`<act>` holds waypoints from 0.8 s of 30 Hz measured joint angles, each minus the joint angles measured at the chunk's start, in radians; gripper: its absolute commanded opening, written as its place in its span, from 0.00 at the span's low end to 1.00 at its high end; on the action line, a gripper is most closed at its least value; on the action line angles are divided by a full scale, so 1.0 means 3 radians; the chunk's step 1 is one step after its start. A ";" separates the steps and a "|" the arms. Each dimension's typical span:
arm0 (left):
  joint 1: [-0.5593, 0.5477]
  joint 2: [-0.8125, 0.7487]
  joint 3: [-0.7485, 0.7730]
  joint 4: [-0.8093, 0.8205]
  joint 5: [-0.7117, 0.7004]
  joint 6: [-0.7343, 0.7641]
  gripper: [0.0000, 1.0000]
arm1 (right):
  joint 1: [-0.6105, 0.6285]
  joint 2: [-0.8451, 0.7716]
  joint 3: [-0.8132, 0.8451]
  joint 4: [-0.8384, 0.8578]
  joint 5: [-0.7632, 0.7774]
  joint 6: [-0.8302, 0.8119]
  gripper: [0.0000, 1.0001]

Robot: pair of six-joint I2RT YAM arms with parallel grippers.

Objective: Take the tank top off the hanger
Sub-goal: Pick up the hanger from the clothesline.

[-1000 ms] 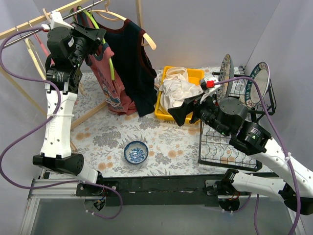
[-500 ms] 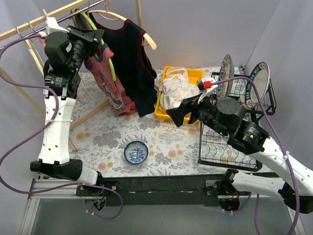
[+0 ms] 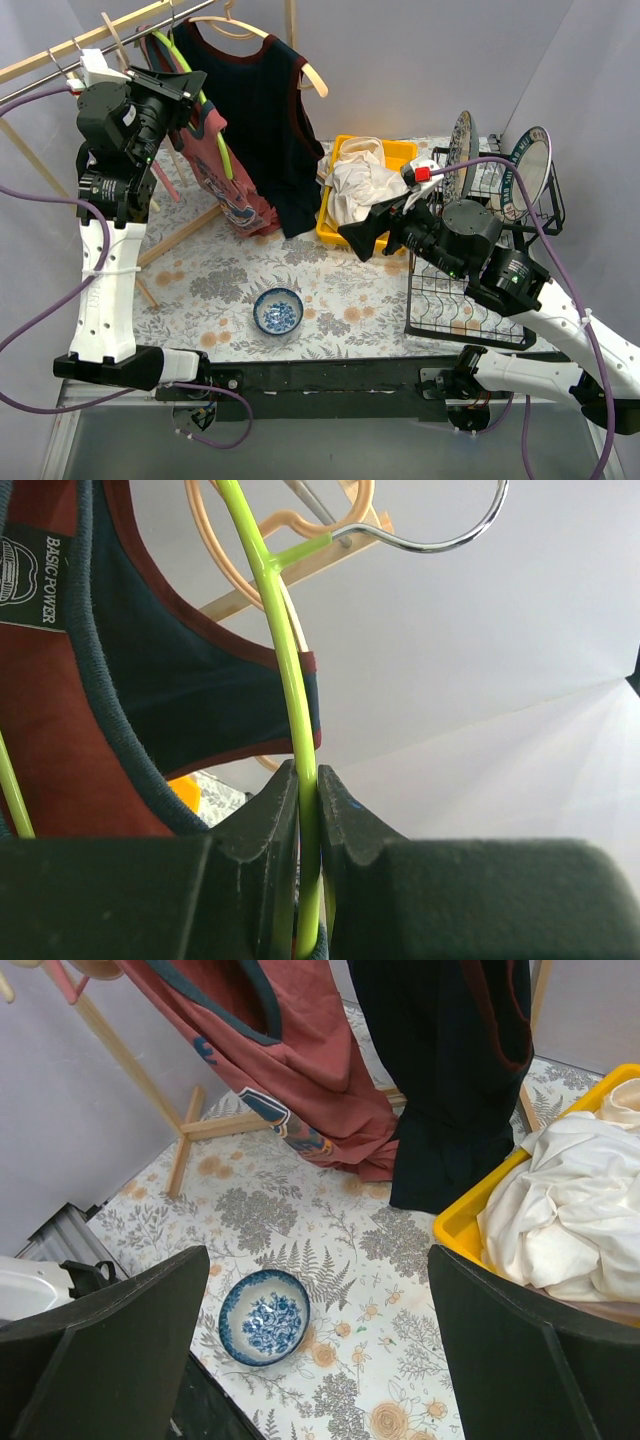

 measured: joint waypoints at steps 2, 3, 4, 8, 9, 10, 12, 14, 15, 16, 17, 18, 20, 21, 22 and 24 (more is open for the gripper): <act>0.0000 -0.0034 -0.0036 -0.0027 0.0023 0.0020 0.00 | 0.0008 0.0000 0.0004 -0.0001 0.0001 0.0001 0.98; 0.0000 -0.0062 -0.0075 -0.0038 0.0041 0.0028 0.00 | 0.0013 0.0000 0.0006 0.0000 0.0001 0.0003 0.99; 0.0001 -0.0099 -0.0122 -0.0051 0.0060 0.0036 0.00 | 0.0019 -0.0001 0.0008 0.0001 0.0003 0.0004 0.99; 0.0003 -0.0186 -0.0183 -0.0160 0.0177 0.0076 0.00 | 0.0031 -0.0001 0.0010 0.0000 0.0003 0.0005 0.99; 0.0003 -0.0200 -0.0172 -0.0209 0.0226 0.0098 0.00 | 0.0034 0.0000 0.0011 0.0000 0.0003 0.0006 0.98; 0.0003 -0.0206 -0.0149 -0.0258 0.0272 0.0117 0.00 | 0.0038 0.0003 0.0014 0.0000 0.0003 0.0006 0.98; 0.0003 -0.0206 -0.0065 -0.0361 0.0370 0.0161 0.00 | 0.0051 0.0014 0.0032 0.0001 0.0000 0.0009 0.99; 0.0003 -0.0209 0.0031 -0.0468 0.0473 0.0202 0.00 | 0.0056 0.0031 0.0057 0.0003 -0.0011 0.0013 0.99; 0.0003 -0.0220 0.0065 -0.0502 0.0525 0.0221 0.00 | 0.0058 0.0039 0.0074 0.0001 -0.0013 0.0015 0.98; 0.0003 -0.0239 0.0088 -0.0542 0.0579 0.0242 0.00 | 0.0060 0.0047 0.0089 0.0005 -0.0023 0.0017 0.99; 0.0003 -0.0262 0.0112 -0.0594 0.0628 0.0261 0.00 | 0.0065 0.0053 0.0108 0.0003 -0.0032 0.0015 0.98; 0.0003 -0.0289 0.0136 -0.0642 0.0669 0.0278 0.00 | 0.0065 0.0064 0.0135 0.0004 -0.0055 0.0015 0.97; 0.0003 -0.0357 0.0167 -0.0726 0.0755 0.0309 0.00 | 0.0067 0.0090 0.0210 0.0015 -0.0100 0.0015 0.97; 0.0003 -0.0407 0.0167 -0.0765 0.0795 0.0317 0.00 | 0.0069 0.0112 0.0259 0.0024 -0.0127 0.0017 0.96; 0.0004 -0.0458 0.0164 -0.0802 0.0837 0.0324 0.00 | 0.0069 0.0135 0.0313 0.0033 -0.0148 0.0019 0.97; 0.0004 -0.0557 0.0136 -0.0839 0.0919 0.0323 0.00 | 0.0071 0.0189 0.0430 0.0079 -0.0197 0.0024 0.96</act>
